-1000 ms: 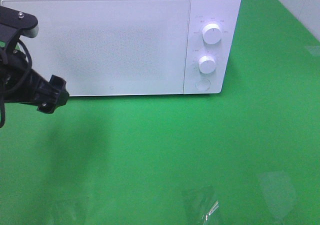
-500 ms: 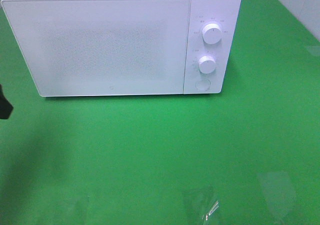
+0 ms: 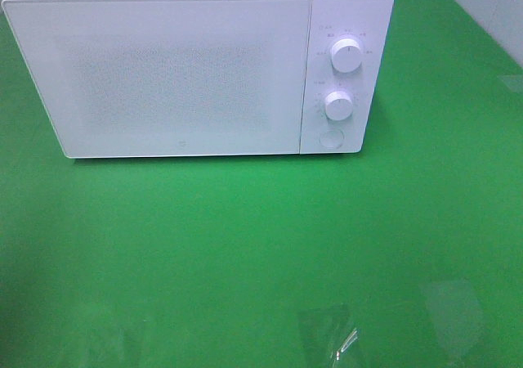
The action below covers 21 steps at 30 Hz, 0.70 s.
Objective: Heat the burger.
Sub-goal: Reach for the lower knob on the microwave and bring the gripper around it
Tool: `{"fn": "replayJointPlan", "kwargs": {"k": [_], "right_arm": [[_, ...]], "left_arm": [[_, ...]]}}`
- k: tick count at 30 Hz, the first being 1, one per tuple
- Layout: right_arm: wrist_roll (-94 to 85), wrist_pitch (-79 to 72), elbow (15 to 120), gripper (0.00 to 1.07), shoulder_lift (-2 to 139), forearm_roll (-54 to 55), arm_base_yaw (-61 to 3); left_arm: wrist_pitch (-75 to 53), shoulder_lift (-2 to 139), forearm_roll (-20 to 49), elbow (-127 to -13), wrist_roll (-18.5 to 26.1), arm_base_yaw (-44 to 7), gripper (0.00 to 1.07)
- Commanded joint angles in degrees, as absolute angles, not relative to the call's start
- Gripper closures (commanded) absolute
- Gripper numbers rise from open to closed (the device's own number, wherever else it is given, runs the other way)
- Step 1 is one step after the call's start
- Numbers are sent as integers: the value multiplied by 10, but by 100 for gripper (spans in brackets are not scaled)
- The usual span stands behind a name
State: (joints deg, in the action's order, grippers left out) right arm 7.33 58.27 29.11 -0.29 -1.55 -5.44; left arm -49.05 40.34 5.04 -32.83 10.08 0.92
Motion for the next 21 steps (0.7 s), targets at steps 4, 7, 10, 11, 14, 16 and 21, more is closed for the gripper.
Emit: {"fn": "replayJointPlan", "kwargs": {"k": [4, 7, 10, 11, 14, 16, 21], "right_arm": [[70, 574, 292, 34, -16, -18, -53], [70, 574, 292, 34, -16, -18, -53], [70, 574, 292, 34, -16, -18, -53], [70, 574, 292, 34, -16, -18, -53], [70, 574, 292, 34, -16, -18, -53], [70, 574, 292, 34, -16, -18, -53], [70, 574, 292, 34, -16, -18, -53]], "left_arm": [[-519, 218, 45, -299, 95, 11, 18], [-519, 201, 45, -299, 95, 11, 18], [-556, 152, 45, -303, 89, 11, 18], [-599, 139, 41, -301, 88, 11, 18], [-619, 128, 36, -299, 88, 11, 18], [-614, 122, 36, -298, 89, 11, 18], [-596, 120, 33, -286, 87, 11, 18]]}}
